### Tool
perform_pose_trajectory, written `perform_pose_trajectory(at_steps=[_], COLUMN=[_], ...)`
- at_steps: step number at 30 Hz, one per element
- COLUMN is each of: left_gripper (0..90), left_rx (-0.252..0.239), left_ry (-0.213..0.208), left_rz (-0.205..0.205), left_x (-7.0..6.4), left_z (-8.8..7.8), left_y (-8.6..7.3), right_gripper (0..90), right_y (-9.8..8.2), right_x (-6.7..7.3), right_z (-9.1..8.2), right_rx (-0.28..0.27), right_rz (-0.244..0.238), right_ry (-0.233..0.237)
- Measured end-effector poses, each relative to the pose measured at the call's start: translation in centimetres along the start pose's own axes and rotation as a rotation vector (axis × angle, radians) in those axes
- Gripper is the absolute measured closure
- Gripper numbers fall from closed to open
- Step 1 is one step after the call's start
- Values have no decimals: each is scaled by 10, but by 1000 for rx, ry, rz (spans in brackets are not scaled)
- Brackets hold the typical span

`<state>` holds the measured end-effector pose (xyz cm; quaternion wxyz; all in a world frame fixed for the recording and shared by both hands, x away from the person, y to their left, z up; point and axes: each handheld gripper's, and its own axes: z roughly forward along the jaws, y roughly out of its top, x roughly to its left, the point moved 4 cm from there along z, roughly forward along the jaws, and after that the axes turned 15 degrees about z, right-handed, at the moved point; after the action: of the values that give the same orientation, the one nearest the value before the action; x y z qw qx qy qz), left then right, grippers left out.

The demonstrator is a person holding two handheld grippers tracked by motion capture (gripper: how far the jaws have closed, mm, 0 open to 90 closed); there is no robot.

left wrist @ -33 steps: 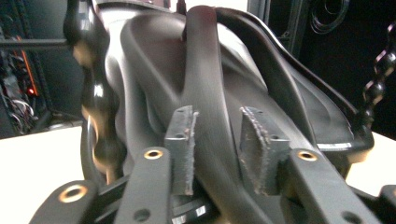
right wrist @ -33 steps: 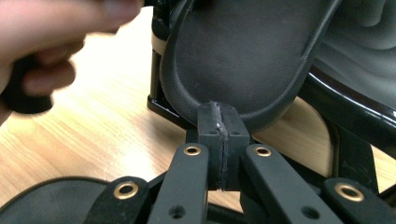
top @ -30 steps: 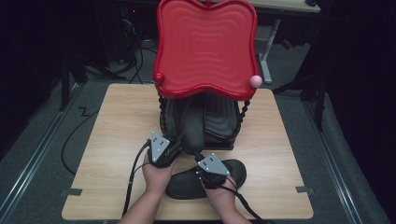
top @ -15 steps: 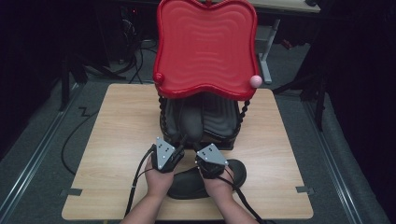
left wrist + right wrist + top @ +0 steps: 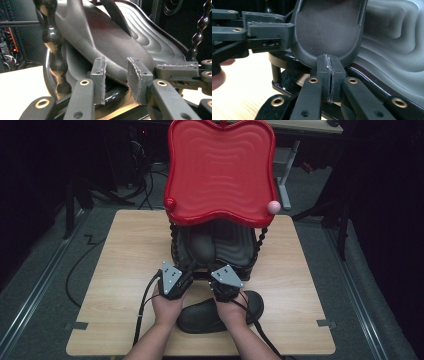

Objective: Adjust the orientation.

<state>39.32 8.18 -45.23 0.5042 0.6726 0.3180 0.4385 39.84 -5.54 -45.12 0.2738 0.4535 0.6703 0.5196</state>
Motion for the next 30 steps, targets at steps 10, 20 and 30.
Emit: perform_pose_trajectory(at_steps=[10, 20, 30], left_gripper=[726, 740, 794], left_rx=[32, -23, -59], left_ry=[35, 9, 44], left_rz=[28, 53, 51], left_x=[-5, -19, -23], left_z=[19, 9, 19], left_y=[5, 12, 13], right_gripper=[879, 783, 771], right_y=[3, 45, 76], right_x=[-11, -31, -26], right_z=[10, 17, 52], right_rx=[0, -116, -181], right_rz=[32, 57, 25], right_ry=[-14, 1, -26])
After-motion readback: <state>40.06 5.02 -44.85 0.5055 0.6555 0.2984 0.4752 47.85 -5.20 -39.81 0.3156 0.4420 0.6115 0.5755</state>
